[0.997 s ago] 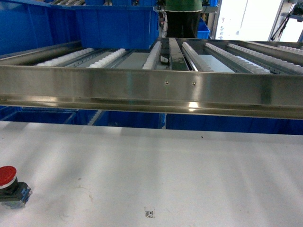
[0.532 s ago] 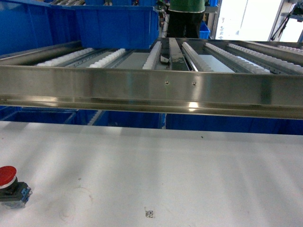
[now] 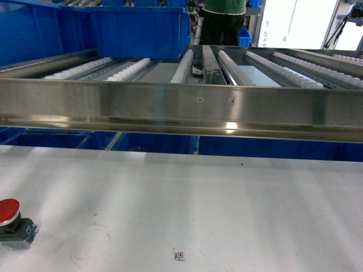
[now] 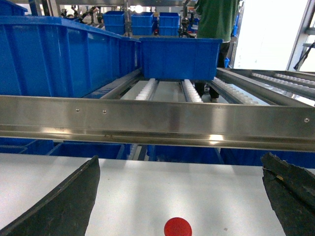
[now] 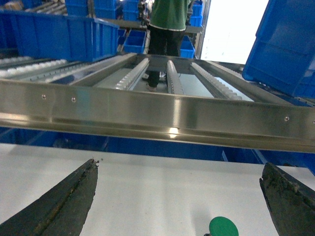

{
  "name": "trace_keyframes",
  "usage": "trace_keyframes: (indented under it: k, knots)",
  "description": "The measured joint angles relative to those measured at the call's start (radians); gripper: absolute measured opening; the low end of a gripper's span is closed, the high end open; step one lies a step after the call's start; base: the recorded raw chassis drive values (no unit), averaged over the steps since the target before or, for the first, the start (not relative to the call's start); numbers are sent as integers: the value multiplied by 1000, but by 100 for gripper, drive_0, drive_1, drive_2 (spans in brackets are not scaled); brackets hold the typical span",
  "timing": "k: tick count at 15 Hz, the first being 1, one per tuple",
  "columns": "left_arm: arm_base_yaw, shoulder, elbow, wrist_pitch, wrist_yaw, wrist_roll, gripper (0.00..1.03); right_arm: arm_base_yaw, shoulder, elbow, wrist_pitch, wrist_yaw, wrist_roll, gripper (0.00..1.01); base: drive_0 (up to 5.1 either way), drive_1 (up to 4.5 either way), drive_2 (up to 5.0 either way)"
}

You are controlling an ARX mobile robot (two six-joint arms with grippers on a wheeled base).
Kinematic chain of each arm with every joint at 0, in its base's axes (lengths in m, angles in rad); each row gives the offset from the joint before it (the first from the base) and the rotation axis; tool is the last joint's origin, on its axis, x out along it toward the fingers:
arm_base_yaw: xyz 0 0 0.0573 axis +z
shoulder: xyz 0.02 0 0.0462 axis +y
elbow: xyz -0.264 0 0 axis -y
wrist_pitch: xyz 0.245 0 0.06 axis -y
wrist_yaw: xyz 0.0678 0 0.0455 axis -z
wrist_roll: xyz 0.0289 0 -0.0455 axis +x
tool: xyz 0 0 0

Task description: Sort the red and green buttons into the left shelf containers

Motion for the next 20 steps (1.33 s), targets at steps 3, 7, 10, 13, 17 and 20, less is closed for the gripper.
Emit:
trace_keyframes:
  k: [3,7,10,13,17,20]
  knots:
    - [-71,444,37,302,30,-13,98,-68,388,74,174,-64,-21,98,0,0,0]
    - [-191,892,274,345,34,-5,98,-241,749,228,192,-210,-38,98,0,0,0]
    - [-200,986,330,334,38,-26,98,-325,875,344,117,-282,-49,98,0,0,0]
    - [-219,990,336,328,45,-28,98,-374,963,414,31,-343,-67,98,0,0,0]
    - [-217,990,336,328,45,-28,98,-463,1043,465,-55,-421,-66,98,0,0,0]
    - [-217,990,336,327,46,-28,98,-474,1080,482,-77,-446,-59,98,0,0,0]
